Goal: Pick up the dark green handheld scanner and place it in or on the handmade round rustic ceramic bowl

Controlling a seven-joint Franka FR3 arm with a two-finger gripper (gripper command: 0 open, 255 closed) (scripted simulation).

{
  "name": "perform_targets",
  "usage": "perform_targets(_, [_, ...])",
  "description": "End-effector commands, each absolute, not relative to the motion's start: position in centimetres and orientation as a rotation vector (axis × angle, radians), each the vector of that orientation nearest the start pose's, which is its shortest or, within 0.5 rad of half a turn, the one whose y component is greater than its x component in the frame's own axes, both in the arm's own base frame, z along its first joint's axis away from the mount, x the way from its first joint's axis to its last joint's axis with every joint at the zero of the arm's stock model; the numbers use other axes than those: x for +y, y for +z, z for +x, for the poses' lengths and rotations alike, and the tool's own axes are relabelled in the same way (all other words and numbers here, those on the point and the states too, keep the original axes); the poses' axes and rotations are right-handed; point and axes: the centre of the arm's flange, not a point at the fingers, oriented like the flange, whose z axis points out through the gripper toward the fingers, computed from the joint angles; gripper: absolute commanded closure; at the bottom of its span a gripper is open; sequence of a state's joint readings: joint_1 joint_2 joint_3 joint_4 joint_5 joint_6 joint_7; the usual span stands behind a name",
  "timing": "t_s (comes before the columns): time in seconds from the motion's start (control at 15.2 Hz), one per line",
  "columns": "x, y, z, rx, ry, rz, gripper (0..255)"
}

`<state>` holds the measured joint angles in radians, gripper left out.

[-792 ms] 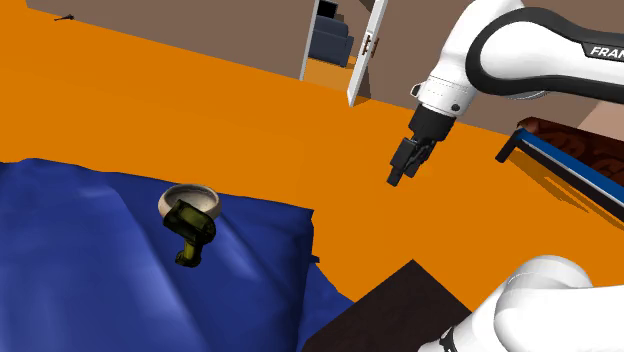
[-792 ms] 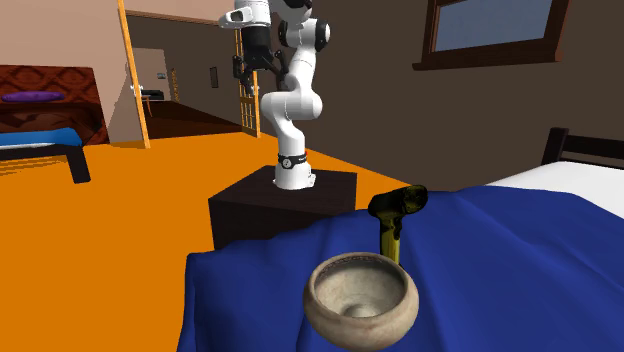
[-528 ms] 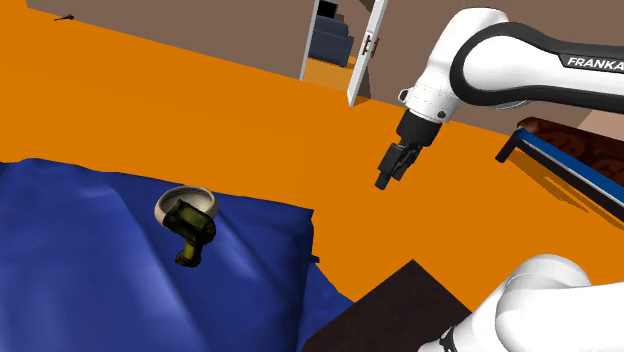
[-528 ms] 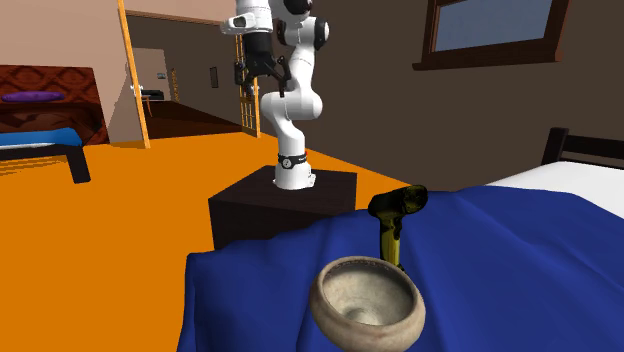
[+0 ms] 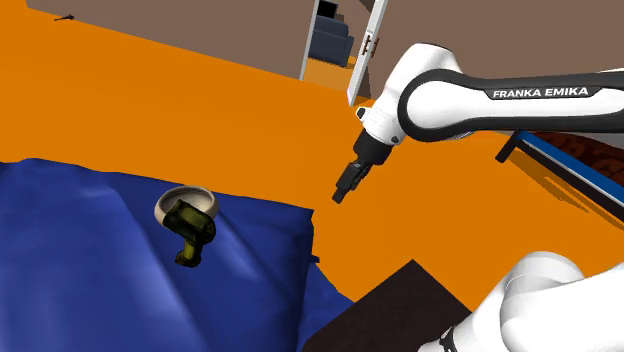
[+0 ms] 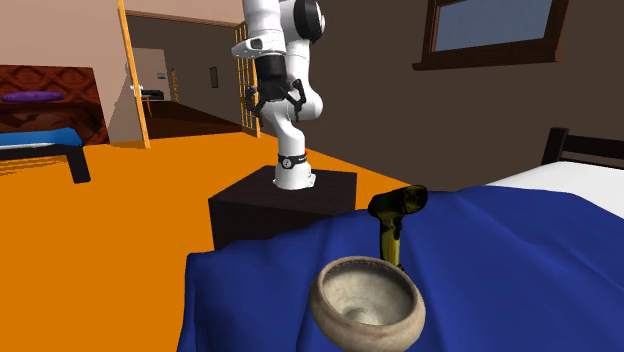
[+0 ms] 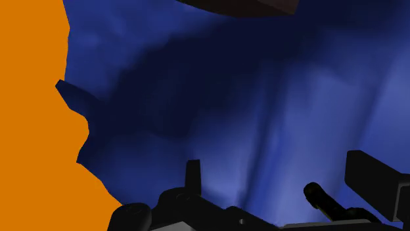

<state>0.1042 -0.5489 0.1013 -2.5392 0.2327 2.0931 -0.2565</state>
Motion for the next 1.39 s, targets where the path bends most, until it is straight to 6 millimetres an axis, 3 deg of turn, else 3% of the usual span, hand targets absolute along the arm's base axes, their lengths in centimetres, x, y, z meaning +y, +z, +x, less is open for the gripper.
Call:
perform_targets(0.0, [10.7, 45.5, 38.8, -0.574, -0.207, -2.915, 0])
perform_targets(0.66, [19.2, 39.3, 43.8, -0.875, -0.394, -2.754, 0])
perform_targets(1.32, [29.1, 34.4, 47.5, -1.152, -0.568, -2.554, 0])
